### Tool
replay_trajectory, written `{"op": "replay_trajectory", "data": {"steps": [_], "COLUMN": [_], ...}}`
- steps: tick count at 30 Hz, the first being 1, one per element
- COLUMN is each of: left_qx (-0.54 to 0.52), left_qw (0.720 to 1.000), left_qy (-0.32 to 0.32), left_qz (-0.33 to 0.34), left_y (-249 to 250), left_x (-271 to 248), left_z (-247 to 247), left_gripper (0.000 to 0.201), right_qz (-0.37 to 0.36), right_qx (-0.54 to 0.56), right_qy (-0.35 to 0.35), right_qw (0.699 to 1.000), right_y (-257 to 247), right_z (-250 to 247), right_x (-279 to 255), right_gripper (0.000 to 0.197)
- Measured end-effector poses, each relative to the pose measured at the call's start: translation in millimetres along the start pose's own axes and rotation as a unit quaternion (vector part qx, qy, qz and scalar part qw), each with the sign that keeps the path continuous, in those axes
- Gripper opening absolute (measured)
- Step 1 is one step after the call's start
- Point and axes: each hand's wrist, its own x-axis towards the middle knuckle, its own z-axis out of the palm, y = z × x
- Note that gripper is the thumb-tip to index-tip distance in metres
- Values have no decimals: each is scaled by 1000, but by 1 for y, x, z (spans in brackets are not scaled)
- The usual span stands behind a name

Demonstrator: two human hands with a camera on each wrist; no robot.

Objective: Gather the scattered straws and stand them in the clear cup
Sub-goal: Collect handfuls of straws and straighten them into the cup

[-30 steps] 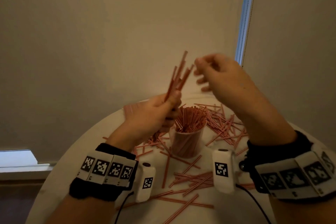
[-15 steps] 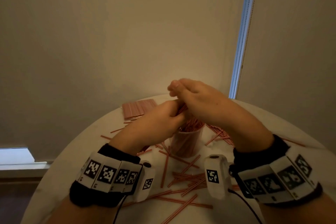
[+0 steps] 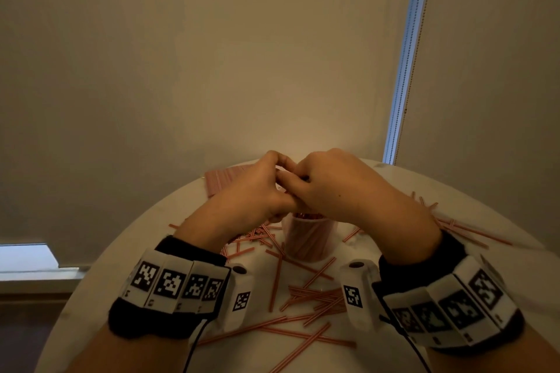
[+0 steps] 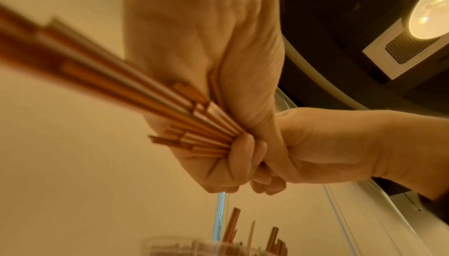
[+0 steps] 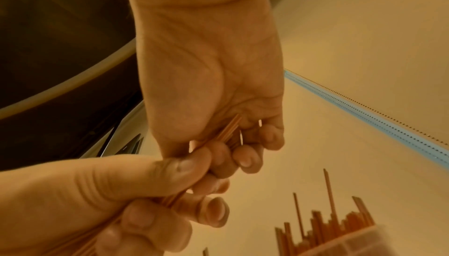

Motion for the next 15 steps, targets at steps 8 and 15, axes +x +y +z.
{"op": "replay_trajectory", "data": {"steps": [8, 15], "left_qx": [15, 19], "left_qw": [999, 998], "left_qy": [-17, -28], "left_qz": [31, 50], "left_y": [-3, 4], "left_x": [1, -2], "left_z": [-1, -5], "left_gripper": [57, 58], "right_qz": [-38, -55], "right_qx": [-11, 6], "right_qy": [0, 23], "right_qw": [999, 998], "right_y": [-1, -2], "right_z": [2, 1], "right_x": [2, 7], "right_gripper": [46, 41]}}
